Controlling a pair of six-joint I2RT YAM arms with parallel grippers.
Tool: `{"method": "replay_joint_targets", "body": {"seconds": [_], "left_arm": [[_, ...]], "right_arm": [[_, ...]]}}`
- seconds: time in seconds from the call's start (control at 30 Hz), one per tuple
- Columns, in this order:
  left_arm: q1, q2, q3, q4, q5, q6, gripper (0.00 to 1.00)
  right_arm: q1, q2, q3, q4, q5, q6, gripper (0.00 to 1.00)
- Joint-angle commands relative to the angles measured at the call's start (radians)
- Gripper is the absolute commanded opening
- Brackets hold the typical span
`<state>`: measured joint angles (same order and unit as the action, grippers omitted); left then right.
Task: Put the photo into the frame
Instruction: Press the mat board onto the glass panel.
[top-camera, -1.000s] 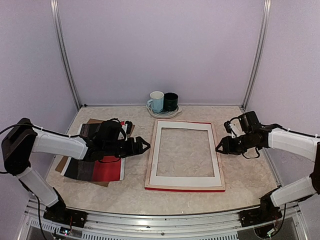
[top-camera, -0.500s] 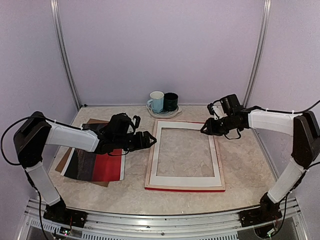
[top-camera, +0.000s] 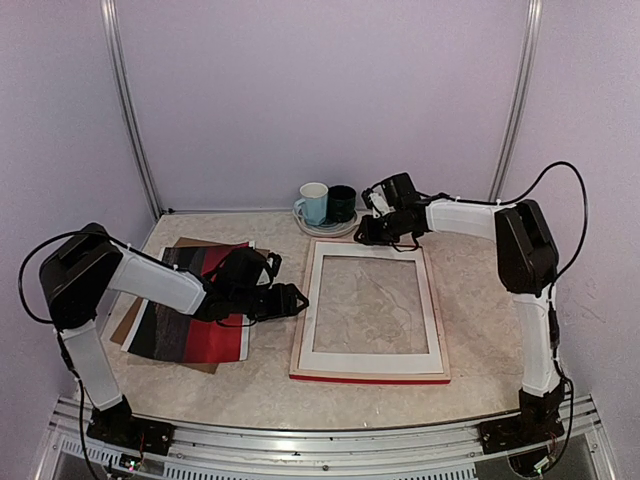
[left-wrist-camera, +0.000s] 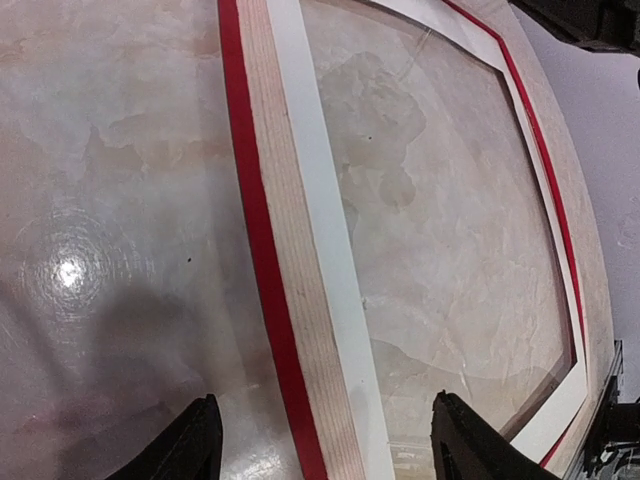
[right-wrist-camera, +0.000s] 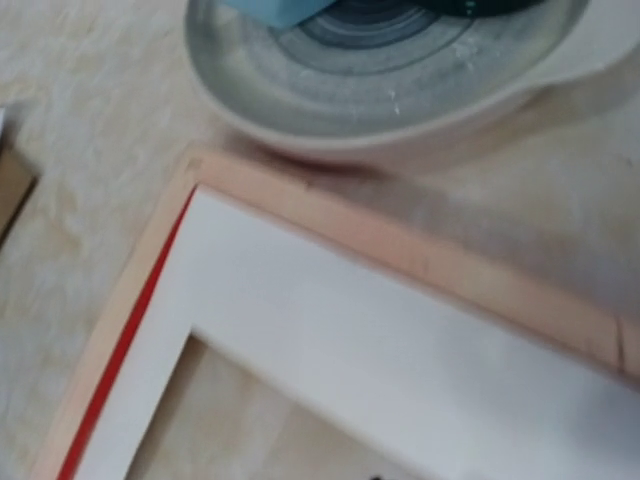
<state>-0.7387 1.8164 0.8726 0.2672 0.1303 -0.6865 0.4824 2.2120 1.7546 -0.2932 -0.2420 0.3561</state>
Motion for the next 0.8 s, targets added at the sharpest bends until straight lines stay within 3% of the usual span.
{"method": "replay_joint_targets", "body": {"seconds": [0.0, 0.77], "left_arm": [[-0.014, 0.018, -0.026, 0.052, 0.006, -0.012, 0.71], [-0.047, 0.010, -0.087, 0.095, 0.010, -0.045, 0.71]], "right_arm": [[0.009, 0.093, 0.098, -0.023, 0.015, -0.008, 0.20], [0.004, 0.278, 0.240, -0.090, 0.116, -0.032, 0.19]]}}
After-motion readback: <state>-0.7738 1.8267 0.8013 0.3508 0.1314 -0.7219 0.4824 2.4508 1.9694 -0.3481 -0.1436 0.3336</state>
